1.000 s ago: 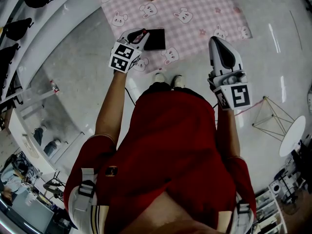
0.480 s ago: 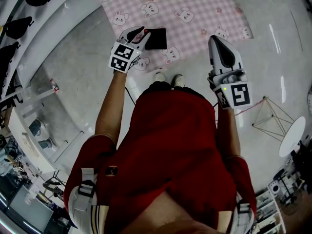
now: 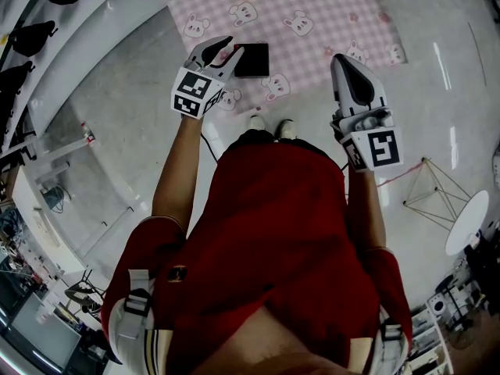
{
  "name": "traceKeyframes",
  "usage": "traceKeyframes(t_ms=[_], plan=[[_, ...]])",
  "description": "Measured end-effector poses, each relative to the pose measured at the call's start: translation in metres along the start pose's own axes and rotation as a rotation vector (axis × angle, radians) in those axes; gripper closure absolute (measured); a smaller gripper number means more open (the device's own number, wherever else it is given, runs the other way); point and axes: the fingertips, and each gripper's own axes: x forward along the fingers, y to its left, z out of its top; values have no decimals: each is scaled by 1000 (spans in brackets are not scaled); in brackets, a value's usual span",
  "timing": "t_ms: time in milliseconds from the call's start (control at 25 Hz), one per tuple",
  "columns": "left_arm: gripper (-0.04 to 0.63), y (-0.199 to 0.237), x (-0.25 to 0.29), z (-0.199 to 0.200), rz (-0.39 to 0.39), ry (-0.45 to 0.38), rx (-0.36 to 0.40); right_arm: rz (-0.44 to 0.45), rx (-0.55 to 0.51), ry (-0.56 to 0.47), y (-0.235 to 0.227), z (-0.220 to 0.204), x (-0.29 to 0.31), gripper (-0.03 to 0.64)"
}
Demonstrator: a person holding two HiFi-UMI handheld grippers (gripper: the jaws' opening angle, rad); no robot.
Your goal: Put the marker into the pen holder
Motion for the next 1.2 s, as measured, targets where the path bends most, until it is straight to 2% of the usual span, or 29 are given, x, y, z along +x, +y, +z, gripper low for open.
traceKeyframes(t_ms=[840, 1200], plan=[[510, -44, -65, 97, 67, -313, -35, 65, -15, -45, 17, 12, -17, 618], [556, -61, -88, 116, 96, -389, -32, 82, -18, -74, 30, 19, -29, 618]])
